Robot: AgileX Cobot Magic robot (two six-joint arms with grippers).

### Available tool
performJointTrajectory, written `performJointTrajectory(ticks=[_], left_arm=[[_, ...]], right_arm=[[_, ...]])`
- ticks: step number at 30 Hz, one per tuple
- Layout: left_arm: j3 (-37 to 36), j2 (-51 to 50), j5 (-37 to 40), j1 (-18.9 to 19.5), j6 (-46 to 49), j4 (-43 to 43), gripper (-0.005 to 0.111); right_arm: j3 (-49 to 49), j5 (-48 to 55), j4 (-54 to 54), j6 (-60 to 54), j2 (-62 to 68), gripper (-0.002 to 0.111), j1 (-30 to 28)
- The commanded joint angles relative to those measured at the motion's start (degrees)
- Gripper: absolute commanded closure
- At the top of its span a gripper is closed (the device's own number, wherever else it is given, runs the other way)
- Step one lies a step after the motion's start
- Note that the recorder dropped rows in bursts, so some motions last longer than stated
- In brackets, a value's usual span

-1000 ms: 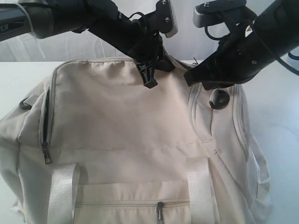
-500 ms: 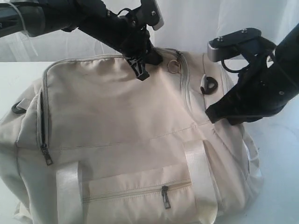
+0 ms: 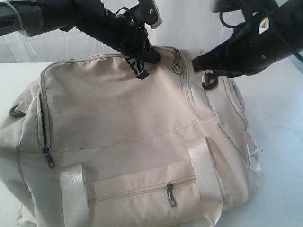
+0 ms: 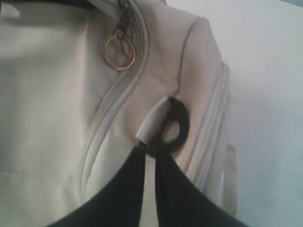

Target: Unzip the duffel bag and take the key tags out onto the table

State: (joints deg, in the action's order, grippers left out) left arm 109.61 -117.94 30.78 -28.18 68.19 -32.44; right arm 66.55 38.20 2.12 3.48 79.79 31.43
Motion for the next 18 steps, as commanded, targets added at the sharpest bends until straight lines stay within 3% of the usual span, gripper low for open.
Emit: performJointTrajectory(ticks=[1,3,5,9,18], left_arm=[[0.4,0.6,0.8,0.4,-0.5,-0.9,0.107],[0.4,0.6,0.8,0.4,-0.5,-0.9,0.107],[0.4,0.6,0.9,0.4,-0.5,-0.9,0.107],[0.4,0.6,0.8,0.4,-0.5,-0.9,0.107],[0.4,0.6,0.5,0.4,-0.5,-0.9,0.107]], right_arm=[[1.9,-4.2,-1.7,-1.3,5.5,0.078,-0.1],[3.0,-5.4,-3.3,-2.6,8.5,0.064,-0.1],[4.1,-7.3,-6.6,-6.5,10.8,0.059,-0.1],[7.2,-10.0,-15.1,-15.2,14.6,0.059,-0.1],[11.7,-11.6,-15.2,-18.8,22.1,0.066,-0.1]])
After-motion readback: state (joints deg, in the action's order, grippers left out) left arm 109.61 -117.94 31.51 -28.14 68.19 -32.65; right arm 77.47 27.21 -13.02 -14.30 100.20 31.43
